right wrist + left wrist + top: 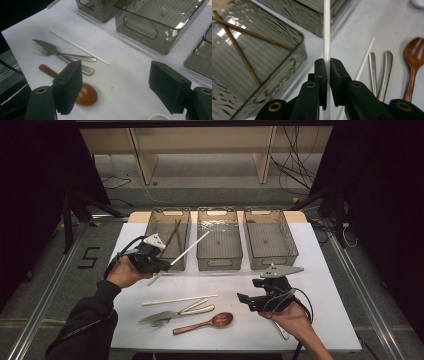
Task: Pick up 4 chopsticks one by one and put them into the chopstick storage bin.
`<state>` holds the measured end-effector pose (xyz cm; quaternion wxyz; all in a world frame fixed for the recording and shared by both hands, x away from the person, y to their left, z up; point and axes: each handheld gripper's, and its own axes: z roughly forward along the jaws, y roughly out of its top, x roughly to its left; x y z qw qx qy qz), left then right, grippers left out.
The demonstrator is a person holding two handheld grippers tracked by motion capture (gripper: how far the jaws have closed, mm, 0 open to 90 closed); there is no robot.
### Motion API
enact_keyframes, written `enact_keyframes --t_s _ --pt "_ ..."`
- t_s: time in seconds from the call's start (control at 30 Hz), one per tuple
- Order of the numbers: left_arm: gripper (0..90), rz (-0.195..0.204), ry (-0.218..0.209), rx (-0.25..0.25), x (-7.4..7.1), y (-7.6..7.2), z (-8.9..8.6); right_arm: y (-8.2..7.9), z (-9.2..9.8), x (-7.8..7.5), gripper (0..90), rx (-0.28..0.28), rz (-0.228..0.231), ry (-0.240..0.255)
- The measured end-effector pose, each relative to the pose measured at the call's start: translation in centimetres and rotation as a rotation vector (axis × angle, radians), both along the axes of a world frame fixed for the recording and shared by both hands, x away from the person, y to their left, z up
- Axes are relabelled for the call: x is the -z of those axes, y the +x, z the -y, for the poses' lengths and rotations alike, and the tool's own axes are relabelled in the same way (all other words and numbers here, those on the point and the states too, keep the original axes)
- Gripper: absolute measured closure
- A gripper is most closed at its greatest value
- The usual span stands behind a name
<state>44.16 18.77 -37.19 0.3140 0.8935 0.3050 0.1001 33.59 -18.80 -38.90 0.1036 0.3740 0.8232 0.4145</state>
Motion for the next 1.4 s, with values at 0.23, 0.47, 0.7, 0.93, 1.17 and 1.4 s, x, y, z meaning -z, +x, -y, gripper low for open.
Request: enact_keyframes --t_s 0.23,0.47,0.7,0.93,1.17,1.4 --pt "83.9 0.019 -0.054 -0.103 -0.9 2.0 -1.1 0.0 0.0 0.0 28.0 0.001 0.0 0.001" --pt "83.9 0.04 -0.087 -0.18 -1.1 4.0 -1.9 0.0 0.1 0.0 28.0 0.0 0.0 0.002" --pt "83.9 0.09 -0.099 -0.242 -1.6 5.9 -2.6 0.1 0.1 0.0 28.0 0.0 0.0 0.001" --pt "83.8 0.132 -0.099 -0.29 -1.9 7.4 -2.9 0.1 0.1 0.0 28.0 -0.001 -0.001 0.002" --pt "83.8 0.134 -0.07 -0.307 -1.2 8.6 -3.0 0.1 0.1 0.0 28.0 -0.002 0.0 0.003" --pt "83.8 0.115 -0.069 -0.34 0.3 9.1 -3.5 0.0 0.1 0.0 28.0 -0.004 0.001 0.003"
